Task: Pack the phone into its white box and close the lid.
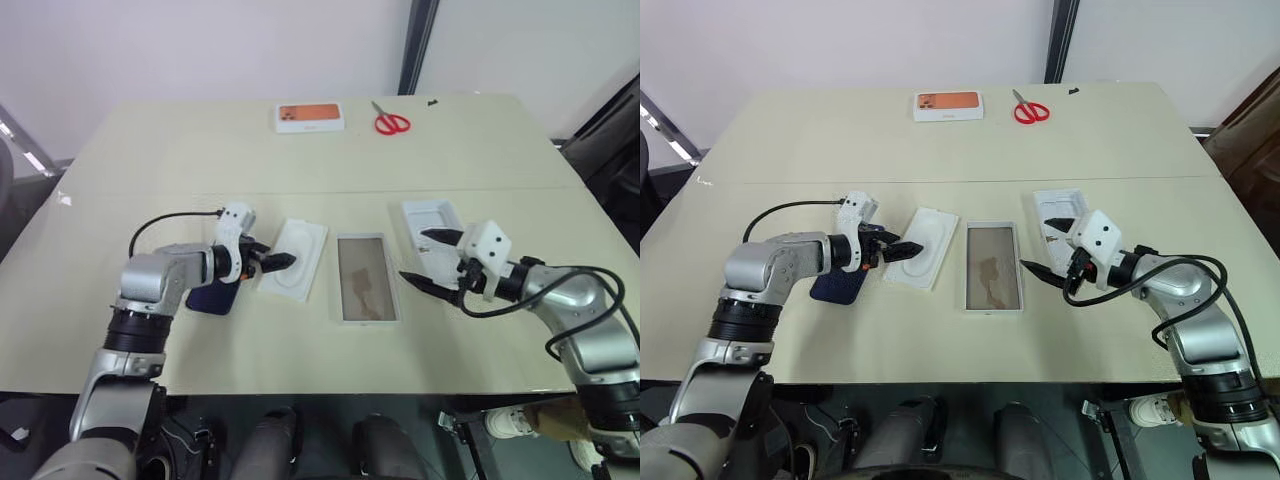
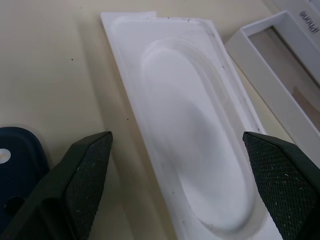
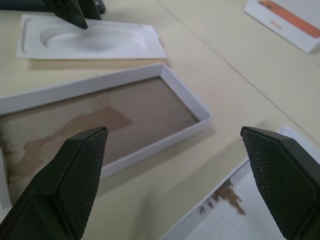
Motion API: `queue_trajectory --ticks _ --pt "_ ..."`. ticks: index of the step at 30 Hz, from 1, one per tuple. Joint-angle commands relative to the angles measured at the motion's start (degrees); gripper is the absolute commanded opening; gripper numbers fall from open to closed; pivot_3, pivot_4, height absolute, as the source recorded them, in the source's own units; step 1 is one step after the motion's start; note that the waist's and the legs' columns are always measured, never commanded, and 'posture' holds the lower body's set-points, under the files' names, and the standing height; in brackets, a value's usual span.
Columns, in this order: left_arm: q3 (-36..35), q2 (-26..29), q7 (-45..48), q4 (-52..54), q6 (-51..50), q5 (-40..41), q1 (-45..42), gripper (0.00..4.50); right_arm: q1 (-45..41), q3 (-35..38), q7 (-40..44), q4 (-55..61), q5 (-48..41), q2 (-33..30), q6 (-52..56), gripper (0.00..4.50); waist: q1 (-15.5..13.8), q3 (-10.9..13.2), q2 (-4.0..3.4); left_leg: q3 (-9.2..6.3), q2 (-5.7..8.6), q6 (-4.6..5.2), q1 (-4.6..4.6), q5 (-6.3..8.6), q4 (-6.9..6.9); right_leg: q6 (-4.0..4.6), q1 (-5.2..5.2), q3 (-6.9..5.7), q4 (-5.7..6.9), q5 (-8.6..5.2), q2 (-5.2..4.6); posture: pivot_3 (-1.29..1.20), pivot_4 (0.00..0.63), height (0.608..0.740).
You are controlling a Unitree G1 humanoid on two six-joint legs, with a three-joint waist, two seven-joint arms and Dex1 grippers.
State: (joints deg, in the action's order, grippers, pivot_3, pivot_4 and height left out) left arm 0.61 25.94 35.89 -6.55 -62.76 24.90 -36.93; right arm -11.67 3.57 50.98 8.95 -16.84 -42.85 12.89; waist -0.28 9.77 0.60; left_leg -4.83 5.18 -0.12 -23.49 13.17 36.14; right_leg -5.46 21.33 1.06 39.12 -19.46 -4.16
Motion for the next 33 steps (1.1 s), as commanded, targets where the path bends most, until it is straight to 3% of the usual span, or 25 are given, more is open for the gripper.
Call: queue_trajectory --ticks 1,7,10,14,23,27,33 --pt "-2.7 -2.7 -2.2 -1.1 -8.2 2.9 -1.0 4.41 -0.4 1.2 -0.4 2.6 0.8 -0.4 -2.0 4.47 -0.1 0.0 0.00 0.00 0.00 0.00 0.00 0.00 0.00 0.00 -0.01 0.00 0.00 0.00 0.00 0.00 0.150 0.734" --pt "-6.4 -5.5 -3.0 -0.7 -13.3 5.8 0.8 4.41 -1.7 1.0 -0.2 2.0 0.8 -0.3 -1.9 4.47 -0.3 0.0 0.02 0.01 0.01 -0.14 0.00 -0.08 0.03 -0.01 -0.03 -0.01 -0.01 0.00 -0.01 0.00 0.150 0.734" --pt "-10.5 -7.4 -5.1 -2.1 -13.9 6.5 1.6 3.62 -1.2 0.9 -0.2 2.0 1.4 -0.5 -2.4 4.50 -0.3 0.0 0.02 0.01 0.01 -0.31 0.01 -0.18 0.03 -0.01 -0.04 -0.01 -0.01 0.00 -0.01 0.00 0.150 0.734" --pt "-10.3 -7.0 -6.4 -2.5 -13.1 5.5 2.7 1.69 -0.8 1.0 -0.2 2.2 1.5 -0.4 -2.6 4.50 -0.3 0.0 0.03 0.01 0.01 -0.31 0.01 -0.18 0.02 -0.01 -0.04 -0.01 -0.01 0.00 -0.01 0.00 0.150 0.734" --pt "-11.9 -8.0 -7.3 -2.8 -13.1 7.1 3.4 1.69 -1.9 0.5 -0.3 2.2 2.1 0.1 -2.7 4.50 -0.4 0.0 0.03 0.01 0.01 -0.31 0.01 -0.18 0.03 -0.02 -0.05 -0.02 -0.01 0.00 -0.01 0.00 0.150 0.734" --pt "-11.7 -7.9 -7.7 -1.6 -14.1 7.4 4.2 0.01 -1.6 0.3 -0.3 2.5 2.1 0.2 -2.7 4.50 -0.4 0.0 0.03 0.00 0.01 -0.32 0.01 -0.18 0.02 -0.02 -0.04 -0.01 -0.01 0.00 -0.01 0.00 0.150 0.734" --pt "-14.6 -7.9 -9.2 -2.7 -15.3 8.8 3.5 0.01 -1.0 -0.4 -0.3 2.9 2.2 0.6 -2.8 4.50 -0.3 0.0 0.03 0.01 0.01 -0.31 0.01 -0.18 0.01 -0.02 -0.04 -0.01 -0.01 0.00 -0.01 0.00 0.150 0.734"
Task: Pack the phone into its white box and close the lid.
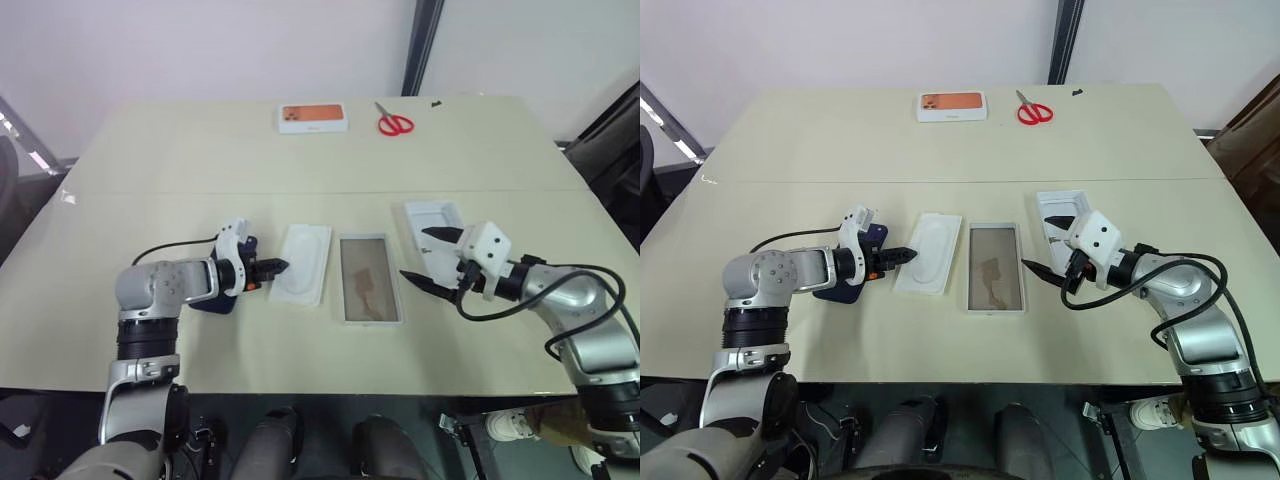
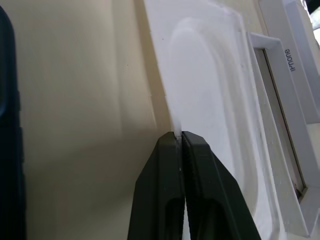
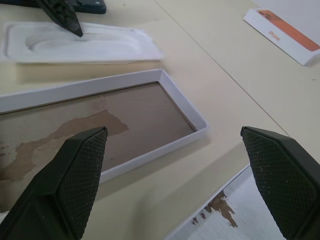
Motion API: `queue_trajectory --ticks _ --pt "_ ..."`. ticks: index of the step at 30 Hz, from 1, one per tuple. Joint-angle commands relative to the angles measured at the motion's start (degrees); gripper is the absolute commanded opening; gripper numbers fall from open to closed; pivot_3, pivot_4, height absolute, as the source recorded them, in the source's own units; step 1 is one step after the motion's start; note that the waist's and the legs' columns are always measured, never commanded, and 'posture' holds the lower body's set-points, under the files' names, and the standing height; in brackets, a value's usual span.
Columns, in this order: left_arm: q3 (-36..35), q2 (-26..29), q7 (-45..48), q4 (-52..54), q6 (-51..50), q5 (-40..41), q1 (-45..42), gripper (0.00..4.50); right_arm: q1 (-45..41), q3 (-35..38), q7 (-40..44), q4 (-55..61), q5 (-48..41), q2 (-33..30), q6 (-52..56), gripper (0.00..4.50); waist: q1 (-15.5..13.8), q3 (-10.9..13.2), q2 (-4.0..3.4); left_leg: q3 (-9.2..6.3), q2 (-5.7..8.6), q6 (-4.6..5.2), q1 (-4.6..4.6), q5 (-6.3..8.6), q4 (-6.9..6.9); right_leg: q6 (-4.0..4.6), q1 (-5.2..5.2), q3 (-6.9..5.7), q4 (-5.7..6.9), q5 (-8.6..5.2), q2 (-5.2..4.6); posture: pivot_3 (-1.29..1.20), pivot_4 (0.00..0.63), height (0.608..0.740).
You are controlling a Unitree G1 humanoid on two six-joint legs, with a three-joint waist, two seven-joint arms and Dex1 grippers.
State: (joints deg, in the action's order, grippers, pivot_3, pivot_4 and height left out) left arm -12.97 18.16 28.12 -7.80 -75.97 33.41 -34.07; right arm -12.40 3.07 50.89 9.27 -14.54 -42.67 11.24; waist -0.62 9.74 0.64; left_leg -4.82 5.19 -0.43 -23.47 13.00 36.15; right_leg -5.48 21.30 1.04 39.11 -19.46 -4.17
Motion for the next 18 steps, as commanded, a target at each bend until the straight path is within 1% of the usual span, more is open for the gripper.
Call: queue_trajectory --ticks 1,5,8,10,14,18 --pt "-1.5 -0.3 -1.6 -1.7 -2.3 0.5 0.4 0.01 -0.2 0.1 -0.1 3.3 -0.8 0.8 -0.7 4.50 0.0 0.0 0.00 0.00 0.00 0.00 0.00 0.00 0.00 0.00 0.00 0.00 0.00 0.00 0.00 0.00 0.150 0.734" --pt "-4.1 -1.4 -3.0 -1.6 -2.7 1.8 -0.8 0.01 1.2 -0.9 1.7 8.2 -5.8 2.2 4.5 4.50 0.0 0.0 0.00 -0.01 -0.01 0.00 0.00 0.00 -0.01 0.00 0.02 0.00 0.00 0.00 0.01 0.00 0.150 0.734" --pt "-6.3 -2.8 -3.9 0.4 0.5 2.7 -2.0 0.01 3.8 -3.8 3.0 12.5 -7.7 2.8 7.3 4.50 -0.1 0.0 0.08 -0.02 -0.01 0.01 0.00 0.01 0.00 0.00 0.00 -0.01 0.00 0.00 0.00 0.00 0.150 0.734" --pt "-6.4 -3.0 -4.4 1.9 2.0 2.9 -2.7 0.01 5.3 -6.4 4.3 13.2 -6.8 2.6 6.8 4.50 -0.1 0.1 0.18 -0.03 0.00 0.00 -0.01 0.01 0.01 0.00 0.01 -0.01 0.00 0.00 0.00 0.00 0.150 0.734" --pt "-6.2 -3.0 -4.6 4.4 2.7 3.8 -3.4 0.01 3.0 -10.1 6.8 10.0 -4.7 2.2 5.8 4.50 0.1 0.1 0.25 -0.02 0.00 -0.01 -0.02 0.00 0.01 -0.02 0.03 -0.01 0.00 0.02 0.01 0.00 0.150 0.734" --pt "-6.9 -3.3 -5.9 5.5 2.3 4.1 -3.7 0.01 1.0 -14.5 9.9 5.4 1.1 0.9 0.1 4.50 0.1 0.1 0.26 -0.02 0.00 -0.07 -0.01 -0.03 -0.01 -0.03 0.04 -0.01 0.00 0.02 0.02 0.00 0.150 0.734"
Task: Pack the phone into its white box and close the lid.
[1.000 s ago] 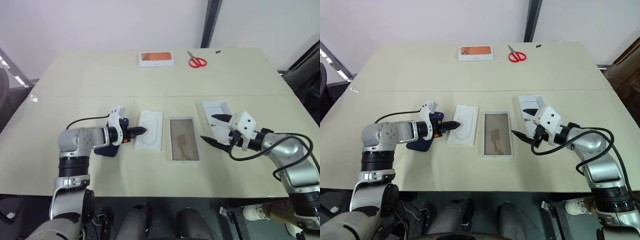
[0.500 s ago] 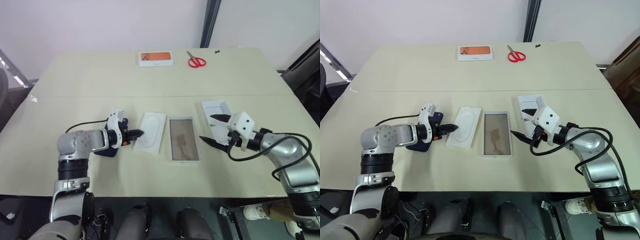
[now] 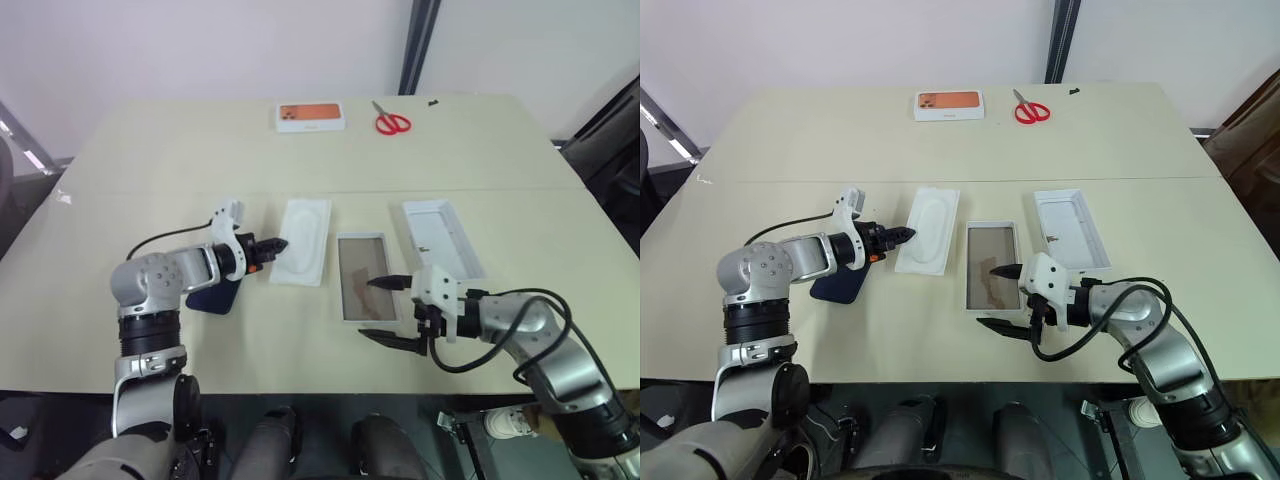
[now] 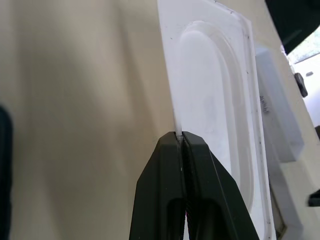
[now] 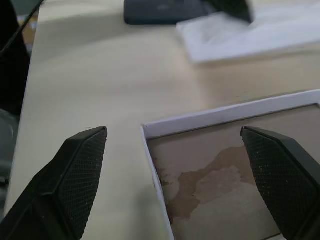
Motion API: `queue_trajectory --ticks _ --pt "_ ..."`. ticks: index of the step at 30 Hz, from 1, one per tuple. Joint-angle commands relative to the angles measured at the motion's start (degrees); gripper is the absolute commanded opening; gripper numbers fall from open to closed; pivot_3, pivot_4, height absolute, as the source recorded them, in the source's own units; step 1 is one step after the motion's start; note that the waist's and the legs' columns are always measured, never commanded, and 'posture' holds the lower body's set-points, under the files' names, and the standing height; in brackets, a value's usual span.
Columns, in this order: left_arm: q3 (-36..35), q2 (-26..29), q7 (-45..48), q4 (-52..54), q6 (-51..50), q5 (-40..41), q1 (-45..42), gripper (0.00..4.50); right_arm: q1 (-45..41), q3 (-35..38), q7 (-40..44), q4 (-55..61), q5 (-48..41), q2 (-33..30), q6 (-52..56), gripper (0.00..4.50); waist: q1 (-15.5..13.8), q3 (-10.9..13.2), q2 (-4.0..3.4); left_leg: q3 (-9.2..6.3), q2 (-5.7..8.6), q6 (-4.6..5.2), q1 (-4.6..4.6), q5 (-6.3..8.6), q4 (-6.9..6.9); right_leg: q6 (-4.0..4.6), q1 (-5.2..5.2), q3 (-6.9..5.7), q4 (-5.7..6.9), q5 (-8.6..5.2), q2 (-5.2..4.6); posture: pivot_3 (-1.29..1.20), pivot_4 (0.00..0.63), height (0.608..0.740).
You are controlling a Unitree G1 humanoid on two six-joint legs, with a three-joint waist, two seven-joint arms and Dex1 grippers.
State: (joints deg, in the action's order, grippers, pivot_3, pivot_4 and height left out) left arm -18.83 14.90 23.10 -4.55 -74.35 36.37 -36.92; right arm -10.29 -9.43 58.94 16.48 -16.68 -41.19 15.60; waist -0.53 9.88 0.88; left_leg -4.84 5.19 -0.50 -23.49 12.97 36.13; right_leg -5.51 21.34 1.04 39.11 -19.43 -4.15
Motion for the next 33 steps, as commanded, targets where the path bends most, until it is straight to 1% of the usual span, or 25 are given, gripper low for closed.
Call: queue_trajectory --ticks 1,2,4,6,7,9,10,11,12,14,17,18,20,22,25,27,29,30,33 --pt "-1.2 -0.2 -1.2 2.5 0.9 1.3 -0.8 0.01 -1.6 -2.4 2.3 -2.9 3.7 -0.4 -5.2 4.50 0.0 0.0 0.03 0.00 0.00 0.00 0.00 0.00 0.00 0.00 0.00 -0.01 -0.01 0.00 0.00 0.00 0.150 0.734" --pt "-1.3 -0.2 -1.5 2.7 1.0 1.4 -0.9 0.01 -1.9 -2.7 2.6 -3.6 3.9 -0.2 -5.7 4.50 0.0 0.0 0.03 0.00 0.00 -0.01 0.00 -0.01 0.00 0.00 0.00 0.00 -0.01 0.00 0.00 0.00 0.150 0.734" --pt "-2.2 -0.5 -2.1 3.1 0.8 2.2 -0.9 0.00 -2.7 -3.4 3.1 -5.6 5.3 -0.2 -7.7 3.97 0.0 0.0 0.03 0.00 0.00 -0.02 0.00 -0.01 0.01 0.00 0.00 0.00 -0.01 0.00 0.00 0.00 0.150 0.734" --pt "-3.2 -0.8 -2.5 3.5 0.4 3.2 -1.1 0.00 -3.2 -4.1 3.9 -7.2 6.6 -0.5 -9.6 3.16 0.0 0.0 0.03 0.00 0.00 -0.03 0.00 -0.02 0.02 0.00 -0.01 0.00 -0.01 0.00 0.00 0.00 0.150 0.734" --pt "-3.5 -0.9 -2.8 3.8 0.5 3.4 -1.0 0.00 -3.8 -4.2 4.1 -8.0 6.6 -0.1 -9.9 2.67 0.0 0.0 0.03 0.00 0.00 -0.03 0.00 -0.02 0.02 0.00 -0.01 -0.01 0.00 0.00 0.00 0.00 0.150 0.734" --pt "-4.4 -1.5 -3.8 3.9 0.3 4.1 -1.2 0.00 -4.5 -4.3 4.4 -8.9 6.9 0.6 -10.9 1.46 0.0 0.0 0.03 0.00 0.00 -0.04 0.00 -0.02 0.01 0.00 0.00 -0.01 0.00 0.00 0.01 0.00 0.150 0.734" --pt "-5.2 -1.9 -4.4 3.8 0.5 4.4 -1.6 0.00 -5.2 -4.4 4.2 -9.4 7.2 1.1 -11.1 1.03 0.0 0.0 0.03 0.00 0.00 -0.04 0.00 -0.02 0.01 0.00 0.00 -0.01 0.00 0.00 0.01 0.00 0.150 0.734" --pt "-5.7 -2.2 -4.9 3.8 0.6 4.8 -1.9 0.00 -5.6 -4.5 4.1 -9.7 7.4 1.4 -11.3 0.48 0.0 0.0 0.04 -0.01 -0.01 -0.04 0.00 -0.03 0.01 0.00 0.00 -0.01 0.00 0.00 0.01 0.00 0.150 0.734" --pt "-7.5 -3.1 -6.2 3.0 -0.3 6.0 -3.1 0.00 -6.6 -5.0 4.1 -10.4 8.0 2.0 -12.0 0.06 0.0 0.0 0.04 -0.01 -0.01 -0.04 0.00 -0.03 0.01 0.00 0.00 -0.01 0.00 0.00 0.01 0.00 0.150 0.734" --pt "-8.8 -4.0 -7.6 2.4 -1.4 7.0 -4.9 0.00 -9.3 -6.0 3.7 -11.9 9.0 4.0 -12.9 0.06 0.0 0.1 0.15 -0.01 -0.01 -0.06 0.00 -0.03 0.03 -0.01 0.00 -0.02 0.00 0.00 0.02 0.00 0.150 0.734" --pt "-6.7 -4.2 -8.5 2.7 -1.6 6.2 -6.0 0.00 -13.0 -7.1 2.2 -14.7 10.3 7.6 -12.8 0.06 0.2 0.1 0.18 -0.02 -0.01 -0.11 0.00 -0.07 0.02 -0.01 0.00 -0.03 0.01 0.01 0.03 0.00 0.150 0.734" --pt "-6.6 -4.5 -8.9 2.7 -1.6 6.3 -6.3 0.00 -14.2 -7.6 1.0 -16.4 12.0 8.7 -14.1 0.06 0.2 0.1 0.18 -0.02 -0.01 -0.15 0.00 -0.09 0.02 -0.01 0.00 -0.03 0.01 0.01 0.03 0.00 0.150 0.734" --pt "-6.3 -4.9 -9.4 2.6 -1.2 6.4 -6.6 0.00 -15.7 -8.7 -0.4 -18.8 14.4 10.1 -15.9 0.06 0.3 0.1 0.19 -0.01 -0.01 -0.18 0.00 -0.11 0.01 -0.01 0.02 -0.03 0.00 0.01 0.03 0.00 0.150 0.734" --pt "-5.8 -5.1 -9.7 2.9 -0.9 6.4 -6.5 0.00 -16.4 -9.0 -0.7 -20.3 14.6 11.3 -15.4 0.06 0.2 0.1 0.23 -0.01 0.00 -0.19 -0.01 -0.11 0.01 -0.01 0.03 -0.02 0.00 0.01 0.03 0.00 0.150 0.734" --pt "-3.6 -4.8 -9.4 3.9 0.2 5.5 -5.4 0.00 -16.7 -8.3 -0.9 -20.7 13.7 12.6 -13.3 0.89 0.3 0.1 0.23 -0.01 -0.01 -0.20 -0.02 -0.12 0.02 -0.01 0.03 -0.02 0.01 0.01 0.03 0.00 0.150 0.734" --pt "-3.5 -5.1 -9.9 4.2 0.3 5.8 -5.0 0.00 -15.8 -8.1 -0.4 -20.1 14.0 11.9 -13.8 1.76 0.2 0.1 0.23 -0.02 -0.01 -0.21 -0.02 -0.13 0.03 -0.01 0.02 -0.02 0.01 0.02 0.03 0.00 0.150 0.734" --pt "-3.2 -5.3 -10.2 4.8 -0.1 6.1 -4.4 0.00 -14.5 -6.9 0.2 -18.1 13.0 10.8 -13.7 2.84 0.2 0.1 0.23 -0.01 0.00 -0.21 -0.01 -0.13 0.03 -0.01 0.02 -0.02 0.01 0.02 0.03 0.00 0.150 0.734" --pt "-2.8 -5.4 -10.2 5.1 0.1 6.1 -4.1 0.00 -13.9 -6.3 0.6 -17.0 12.3 10.1 -13.2 3.25 0.2 0.1 0.22 -0.01 0.00 -0.21 -0.01 -0.13 0.02 -0.01 0.03 -0.02 0.01 0.02 0.03 0.00 0.150 0.734" --pt "0.4 -4.7 -10.1 6.7 2.0 4.2 -2.2 0.00 -11.8 -2.2 0.7 -13.4 9.3 7.5 -11.4 3.25 0.2 0.1 0.22 -0.02 -0.01 -0.21 -0.02 -0.13 0.02 -0.01 0.02 -0.02 0.01 0.02 0.03 0.00 0.150 0.734"
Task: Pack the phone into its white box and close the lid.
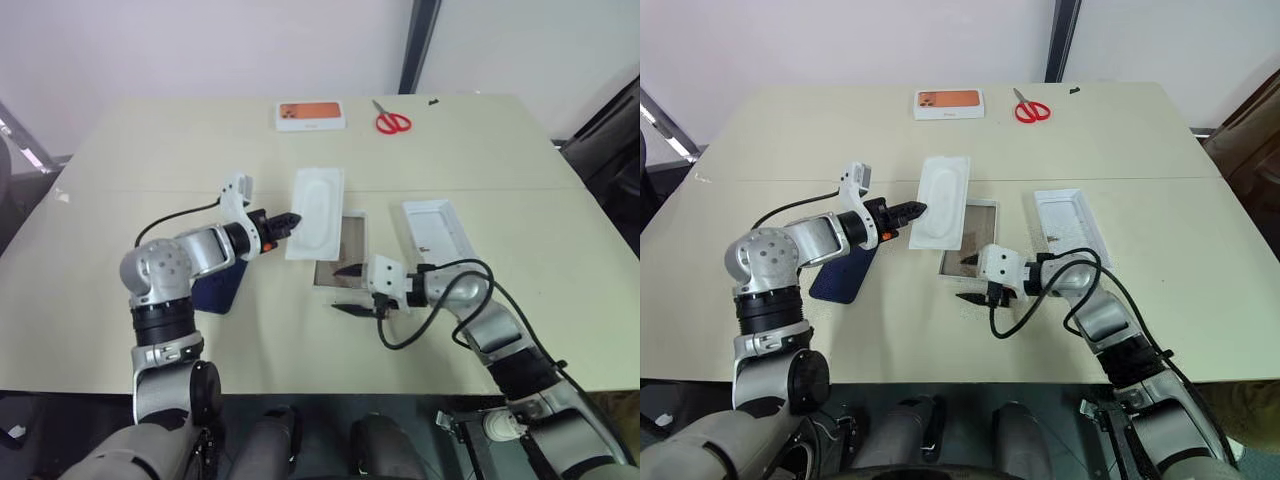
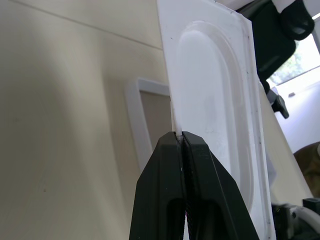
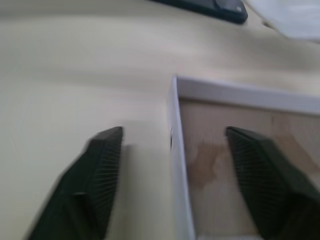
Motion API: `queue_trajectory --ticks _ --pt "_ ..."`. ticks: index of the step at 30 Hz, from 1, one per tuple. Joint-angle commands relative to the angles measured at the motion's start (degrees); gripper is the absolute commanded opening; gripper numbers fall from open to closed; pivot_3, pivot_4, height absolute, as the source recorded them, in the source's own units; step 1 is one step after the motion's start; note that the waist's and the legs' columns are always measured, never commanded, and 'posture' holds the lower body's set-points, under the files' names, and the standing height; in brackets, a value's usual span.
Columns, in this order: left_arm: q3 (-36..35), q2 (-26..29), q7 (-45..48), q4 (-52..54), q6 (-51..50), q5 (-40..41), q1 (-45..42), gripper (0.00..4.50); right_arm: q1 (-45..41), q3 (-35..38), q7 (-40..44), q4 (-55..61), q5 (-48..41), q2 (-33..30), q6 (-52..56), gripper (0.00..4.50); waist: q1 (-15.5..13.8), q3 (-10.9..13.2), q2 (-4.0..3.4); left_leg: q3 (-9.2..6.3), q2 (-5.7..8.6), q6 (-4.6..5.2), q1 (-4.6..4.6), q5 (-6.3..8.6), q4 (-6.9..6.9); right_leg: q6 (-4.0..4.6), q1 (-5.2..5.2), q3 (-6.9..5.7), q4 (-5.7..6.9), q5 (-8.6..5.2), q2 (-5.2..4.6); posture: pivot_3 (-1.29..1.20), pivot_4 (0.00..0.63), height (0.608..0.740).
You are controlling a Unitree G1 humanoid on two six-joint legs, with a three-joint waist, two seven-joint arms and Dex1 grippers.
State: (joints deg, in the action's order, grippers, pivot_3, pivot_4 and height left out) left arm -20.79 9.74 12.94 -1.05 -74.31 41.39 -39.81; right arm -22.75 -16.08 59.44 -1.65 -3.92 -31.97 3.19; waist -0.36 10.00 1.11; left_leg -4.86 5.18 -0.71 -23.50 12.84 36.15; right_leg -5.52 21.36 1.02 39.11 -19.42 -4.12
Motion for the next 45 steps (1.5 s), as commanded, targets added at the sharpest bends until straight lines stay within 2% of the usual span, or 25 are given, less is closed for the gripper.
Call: queue_trajectory --ticks 1,7,17,18,19,22,26,32,33,35,38,42,45 --pt "2.8 0.2 -0.2 3.5 2.2 -1.0 1.1 0.00 1.4 6.3 0.2 5.5 -4.5 -3.0 1.6 3.25 0.0 0.0 0.00 0.00 0.00 0.00 0.00 0.00 0.00 0.00 0.00 0.00 0.00 0.00 0.00 0.00 0.150 0.734" --pt "6.0 -1.8 -1.0 4.6 4.8 -2.1 3.3 0.00 5.6 18.5 -0.7 4.9 -10.1 -10.0 4.3 3.25 -0.4 0.0 0.01 0.00 0.01 0.02 0.00 0.01 0.00 0.00 -0.04 0.01 -0.02 0.00 -0.01 0.00 0.150 0.734" --pt "7.8 -5.8 -5.1 4.5 5.5 -4.6 4.6 0.00 8.5 19.5 -4.1 7.2 -9.7 -8.5 4.2 3.25 0.0 0.0 0.03 0.02 -0.01 0.02 0.00 0.01 -0.01 0.00 -0.03 0.02 -0.01 0.00 0.01 0.00 0.150 0.734" --pt "7.2 -6.3 -5.4 4.4 5.4 -4.2 4.6 0.64 8.6 19.4 -4.5 7.1 -9.6 -8.4 4.0 3.33 -0.1 0.0 0.03 0.02 -0.01 0.02 0.00 0.01 -0.01 0.00 -0.03 0.03 -0.01 0.00 0.01 0.00 0.150 0.734" --pt "7.3 -6.2 -5.4 4.6 5.2 -4.1 4.4 1.00 8.6 19.3 -4.7 7.0 -9.6 -8.2 4.0 3.33 -0.3 0.0 0.03 0.02 -0.01 0.02 0.00 0.01 0.00 -0.01 -0.04 0.02 -0.01 0.00 0.01 0.00 0.150 0.734" --pt "5.9 -6.3 -4.7 4.9 4.0 -2.0 3.0 2.45 8.0 18.7 -5.1 6.6 -9.5 -7.6 4.0 3.33 -0.3 0.0 0.03 0.02 -0.01 0.02 0.00 0.01 0.00 -0.01 -0.05 0.02 -0.01 0.00 0.00 0.00 0.150 0.734" --pt "5.0 -5.2 -3.0 5.0 2.6 -0.1 2.0 2.45 7.0 17.7 -5.9 6.4 -9.2 -6.7 4.4 3.33 -0.3 0.0 0.03 0.02 0.00 0.01 0.00 0.00 0.01 -0.01 -0.04 0.02 -0.01 0.00 0.00 0.00 0.150 0.734" --pt "6.2 0.4 2.4 8.0 4.6 1.1 2.2 2.45 1.6 17.1 -10.0 4.7 -9.8 -1.1 4.2 3.33 0.4 0.0 0.03 0.02 -0.03 -0.01 0.01 -0.01 -0.03 0.00 0.00 0.03 0.00 0.00 0.04 0.00 0.150 0.734" --pt "7.2 1.8 4.0 8.8 6.1 0.5 2.8 2.45 0.6 16.8 -10.7 4.9 -9.8 -0.1 4.8 3.33 0.4 0.0 0.02 0.02 -0.03 -0.02 0.01 -0.02 -0.04 0.00 0.00 0.03 0.00 0.00 0.04 0.00 0.150 0.734" --pt "13.8 8.7 10.4 11.4 13.7 -5.0 5.2 2.45 -1.5 15.3 -12.6 5.2 -9.3 2.7 6.4 3.33 0.8 0.0 0.02 0.01 -0.03 -0.03 0.00 -0.02 -0.05 0.00 0.01 0.03 0.00 0.00 0.04 0.00 0.150 0.734" --pt "18.9 16.8 20.1 10.4 21.1 -8.4 8.7 2.52 -4.3 10.9 -16.7 3.1 -4.4 6.0 7.9 2.43 1.3 0.0 -0.06 0.03 -0.03 -0.06 0.02 -0.03 -0.13 0.02 0.04 0.09 -0.01 0.00 0.04 0.00 0.150 0.734" --pt "17.2 19.7 25.2 7.0 36.5 -12.9 11.6 2.52 -6.4 4.7 -20.6 0.4 2.5 9.0 7.8 0.46 0.8 0.0 -0.04 -0.01 -0.02 -0.07 -0.01 -0.04 -0.14 0.04 0.09 0.06 -0.02 0.01 0.00 0.00 0.150 0.734" --pt "18.7 23.4 31.9 3.9 45.6 -16.4 14.7 2.52 -8.6 1.3 -21.2 -1.2 5.1 11.1 9.2 0.46 1.1 0.0 -0.05 -0.01 -0.01 -0.06 -0.02 -0.04 -0.14 0.06 0.10 0.06 -0.03 0.02 -0.01 0.00 0.150 0.734"
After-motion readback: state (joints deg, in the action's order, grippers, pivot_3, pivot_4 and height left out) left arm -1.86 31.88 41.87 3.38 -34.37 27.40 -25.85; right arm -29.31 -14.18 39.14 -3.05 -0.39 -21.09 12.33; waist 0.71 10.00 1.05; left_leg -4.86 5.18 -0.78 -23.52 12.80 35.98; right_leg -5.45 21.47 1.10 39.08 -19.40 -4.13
